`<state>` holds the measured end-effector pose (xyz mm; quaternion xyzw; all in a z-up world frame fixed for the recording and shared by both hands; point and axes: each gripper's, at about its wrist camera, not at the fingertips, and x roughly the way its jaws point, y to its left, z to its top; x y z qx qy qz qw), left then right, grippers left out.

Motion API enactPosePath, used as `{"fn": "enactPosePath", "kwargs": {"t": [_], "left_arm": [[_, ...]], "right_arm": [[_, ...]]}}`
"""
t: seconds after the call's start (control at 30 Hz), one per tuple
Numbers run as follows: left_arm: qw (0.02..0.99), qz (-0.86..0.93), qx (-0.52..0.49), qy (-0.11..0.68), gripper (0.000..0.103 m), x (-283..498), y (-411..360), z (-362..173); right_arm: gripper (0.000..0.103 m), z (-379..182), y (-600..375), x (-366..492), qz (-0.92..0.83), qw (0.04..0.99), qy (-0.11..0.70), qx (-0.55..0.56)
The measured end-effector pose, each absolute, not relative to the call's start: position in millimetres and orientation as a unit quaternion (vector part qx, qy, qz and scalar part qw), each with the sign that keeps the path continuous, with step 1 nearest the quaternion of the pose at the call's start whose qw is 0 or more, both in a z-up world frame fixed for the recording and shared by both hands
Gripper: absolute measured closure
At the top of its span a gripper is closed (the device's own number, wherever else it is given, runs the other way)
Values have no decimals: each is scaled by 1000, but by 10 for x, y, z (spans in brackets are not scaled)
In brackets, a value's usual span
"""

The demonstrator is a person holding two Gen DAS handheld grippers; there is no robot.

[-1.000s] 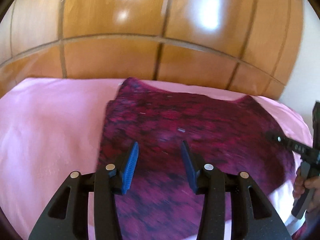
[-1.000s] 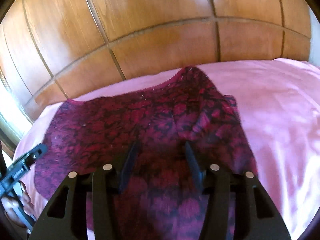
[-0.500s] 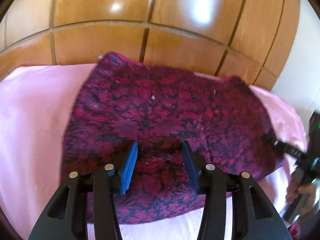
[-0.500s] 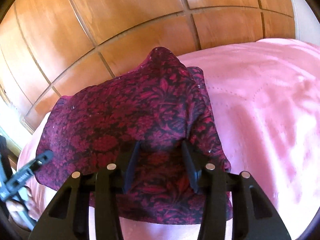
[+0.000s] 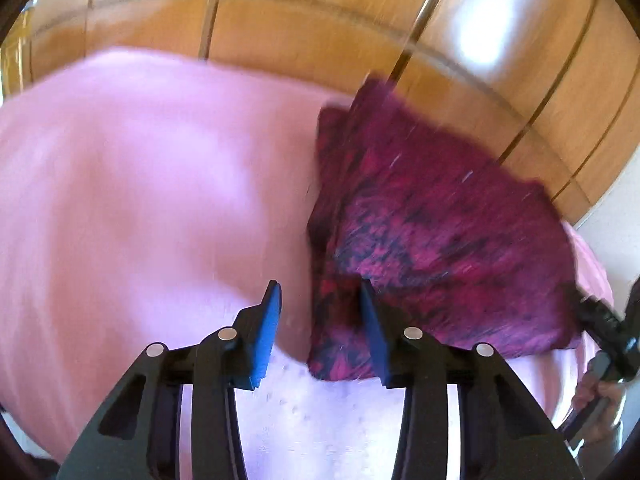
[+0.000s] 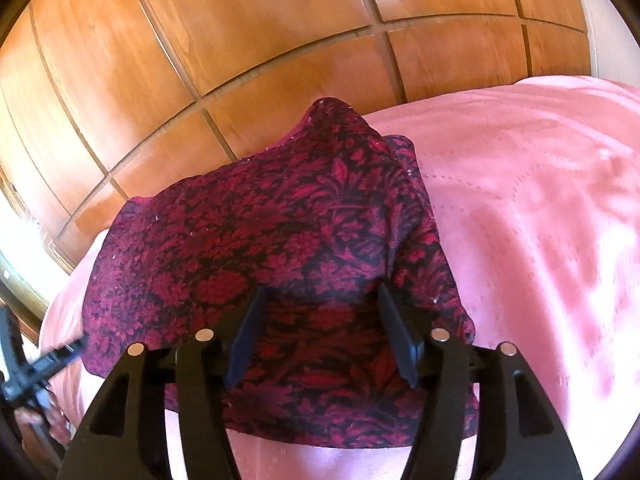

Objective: Fold small clothes

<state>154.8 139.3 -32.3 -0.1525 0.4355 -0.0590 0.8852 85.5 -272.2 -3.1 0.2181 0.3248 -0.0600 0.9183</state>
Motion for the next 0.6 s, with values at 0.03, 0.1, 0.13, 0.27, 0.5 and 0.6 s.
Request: {"fn": "enactPosePath", "kwargs": {"t": [0.03, 0.1, 0.13, 0.27, 0.5, 0.6], "left_arm": [[886, -58, -152, 435, 64, 1557, 1392, -336], [892, -49, -136, 428, 63, 1555, 1371, -306], [892, -47, -139, 428, 63, 1552, 1370, -291], [908, -43, -130, 396, 63, 1487, 1355, -37], [926, -76, -138, 344, 46, 1926, 1264, 446], [932, -110, -104, 328, 50, 2213, 971, 587]], "right_arm": [[44, -34, -2718, 860, -61, 918, 324, 218], [44, -42, -2712, 859, -61, 919, 323, 216], [44, -45, -2710, 860, -61, 920, 323, 215], [43, -52, -2705, 862, -60, 920, 323, 215], [36, -54, -2664, 898, -60, 920, 324, 211], [33, -50, -2644, 910, -61, 921, 324, 209]]}}
